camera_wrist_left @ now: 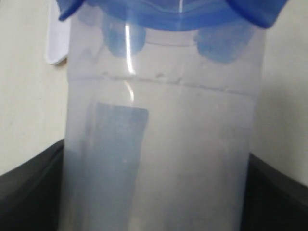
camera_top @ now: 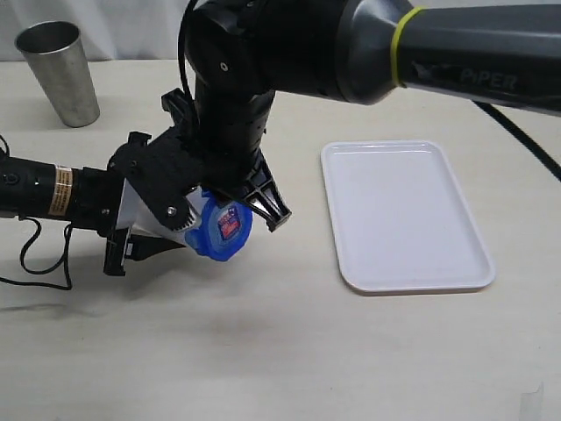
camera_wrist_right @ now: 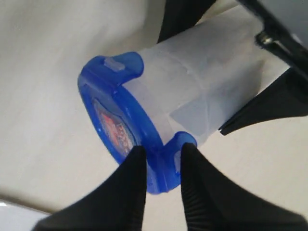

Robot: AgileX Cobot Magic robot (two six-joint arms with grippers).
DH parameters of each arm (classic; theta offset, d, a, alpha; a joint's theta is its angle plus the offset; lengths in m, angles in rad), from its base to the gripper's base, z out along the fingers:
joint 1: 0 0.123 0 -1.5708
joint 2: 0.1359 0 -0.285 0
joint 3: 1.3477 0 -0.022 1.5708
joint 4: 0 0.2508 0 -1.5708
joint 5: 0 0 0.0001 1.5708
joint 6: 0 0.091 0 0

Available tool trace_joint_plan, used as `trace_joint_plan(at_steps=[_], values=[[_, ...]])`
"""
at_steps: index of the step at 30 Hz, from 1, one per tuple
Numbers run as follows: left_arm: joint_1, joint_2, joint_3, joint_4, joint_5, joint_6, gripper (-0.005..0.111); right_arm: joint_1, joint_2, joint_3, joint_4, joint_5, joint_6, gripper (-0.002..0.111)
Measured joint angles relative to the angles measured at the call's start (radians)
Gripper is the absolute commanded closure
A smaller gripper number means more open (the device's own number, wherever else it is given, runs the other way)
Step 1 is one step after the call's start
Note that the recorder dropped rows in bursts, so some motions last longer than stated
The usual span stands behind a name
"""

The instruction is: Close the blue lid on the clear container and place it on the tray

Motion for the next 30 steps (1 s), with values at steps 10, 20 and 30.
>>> trace_joint_plan(at_steps=[10, 20, 30], values=[[-0.009, -0.009, -0.005, -0.082, -0.213, -0.120, 0.107, -0.075, -0.135, -0.045, 0.169, -0.102, 0.275, 0.104], [-0.018, -0.011, -0.005, -0.180, -0.273, -0.430, 0.107, -0.293, -0.277, -0.033, 0.335, -0.129, 0.429, 0.104], [-0.018, -0.012, -0.005, -0.309, -0.273, -0.693, 0.107, -0.331, -0.550, 0.253, 0.449, -0.587, 0.544, 0.104]])
